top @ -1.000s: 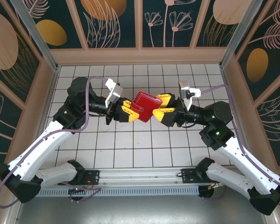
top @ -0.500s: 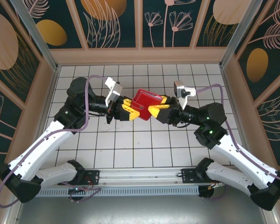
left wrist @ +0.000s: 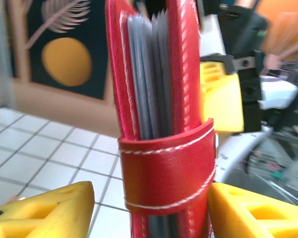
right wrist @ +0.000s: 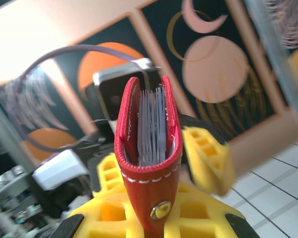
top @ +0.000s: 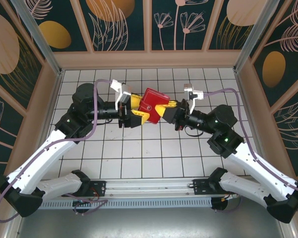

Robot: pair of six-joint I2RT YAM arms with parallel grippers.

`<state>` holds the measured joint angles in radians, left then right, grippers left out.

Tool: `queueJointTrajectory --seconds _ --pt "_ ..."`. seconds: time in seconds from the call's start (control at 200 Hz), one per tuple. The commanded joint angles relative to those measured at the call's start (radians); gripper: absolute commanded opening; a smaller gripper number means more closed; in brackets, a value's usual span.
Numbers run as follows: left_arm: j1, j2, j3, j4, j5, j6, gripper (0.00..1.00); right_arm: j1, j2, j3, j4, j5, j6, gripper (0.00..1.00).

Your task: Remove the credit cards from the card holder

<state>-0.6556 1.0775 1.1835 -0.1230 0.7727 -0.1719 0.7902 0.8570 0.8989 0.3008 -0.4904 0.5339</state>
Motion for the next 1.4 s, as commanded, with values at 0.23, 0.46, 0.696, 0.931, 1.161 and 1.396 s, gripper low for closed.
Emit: queueJointTrajectory --seconds 0.23,0.46,0.696,0.931,1.161,1.396 --pt "0.004 0.051 0.107 -0.206 -0.399 0.073 0.52 0.007 0.035 0.098 -0.332 0.331 -0.021 0.0" --pt "0.004 0.143 0.183 -0.274 -0.289 0.058 0.47 0.007 0.098 0.145 -0.406 0.335 -0.005 0.0" --pt "-0.007 0.196 0.195 -0.322 -0.235 0.063 0.44 0.007 0.12 0.154 -0.407 0.321 -0.006 0.0" --pt "-0.036 0.237 0.212 -0.352 -0.248 0.079 0.46 0.007 0.123 0.146 -0.387 0.294 -0.007 0.0" --pt "-0.047 0.248 0.214 -0.331 -0.217 0.075 0.56 0.007 0.131 0.138 -0.369 0.254 -0.001 0.0" --pt "-0.058 0.254 0.21 -0.356 -0.298 0.084 0.42 0.01 0.123 0.136 -0.343 0.221 0.001 0.0"
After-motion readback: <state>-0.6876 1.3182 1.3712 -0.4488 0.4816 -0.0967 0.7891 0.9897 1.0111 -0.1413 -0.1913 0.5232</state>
